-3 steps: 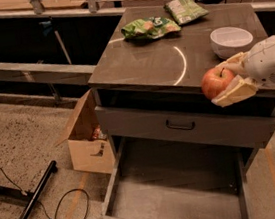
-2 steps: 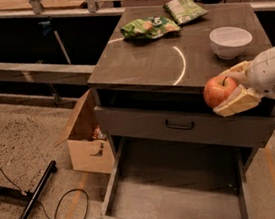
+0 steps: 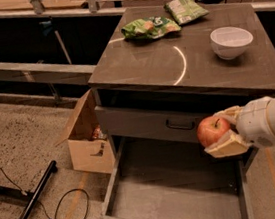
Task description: Place apple into middle drawer
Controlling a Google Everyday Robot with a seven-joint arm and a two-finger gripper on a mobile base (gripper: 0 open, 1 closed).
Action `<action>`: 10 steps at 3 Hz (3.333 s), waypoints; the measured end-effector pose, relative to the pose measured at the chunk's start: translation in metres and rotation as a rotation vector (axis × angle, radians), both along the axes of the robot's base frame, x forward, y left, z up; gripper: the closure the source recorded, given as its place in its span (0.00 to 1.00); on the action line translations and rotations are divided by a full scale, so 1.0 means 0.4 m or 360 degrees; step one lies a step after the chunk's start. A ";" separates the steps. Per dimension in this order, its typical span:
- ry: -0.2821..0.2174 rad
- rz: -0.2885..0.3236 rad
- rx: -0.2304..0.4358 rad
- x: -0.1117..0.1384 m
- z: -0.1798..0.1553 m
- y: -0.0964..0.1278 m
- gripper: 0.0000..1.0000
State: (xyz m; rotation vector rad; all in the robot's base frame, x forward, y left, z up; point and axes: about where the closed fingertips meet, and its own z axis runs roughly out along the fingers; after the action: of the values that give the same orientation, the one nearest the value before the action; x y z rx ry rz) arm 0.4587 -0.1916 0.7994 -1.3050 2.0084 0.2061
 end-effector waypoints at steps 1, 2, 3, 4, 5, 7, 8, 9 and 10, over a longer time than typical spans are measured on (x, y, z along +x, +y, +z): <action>0.0069 -0.0045 0.0045 -0.061 -0.113 0.027 1.00; 0.0109 -0.0013 0.0105 -0.083 -0.224 0.075 1.00; 0.0140 0.0043 0.0182 -0.073 -0.342 0.135 1.00; 0.0140 0.0044 0.0181 -0.074 -0.341 0.135 1.00; 0.0112 0.0052 0.0165 -0.050 -0.406 0.145 1.00; -0.0029 0.0165 0.0168 0.055 -0.617 0.169 1.00; -0.0047 0.0196 0.0115 0.081 -0.720 0.183 1.00; -0.0020 0.0145 0.0053 0.109 -0.817 0.197 1.00; 0.0016 0.0075 0.0024 0.145 -0.902 0.214 1.00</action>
Offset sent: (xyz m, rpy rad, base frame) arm -0.0417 0.0506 -0.1492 0.1211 0.1018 0.0159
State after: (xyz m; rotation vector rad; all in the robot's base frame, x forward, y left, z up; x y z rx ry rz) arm 0.5168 -0.1061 0.4386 -1.3453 1.9820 0.2497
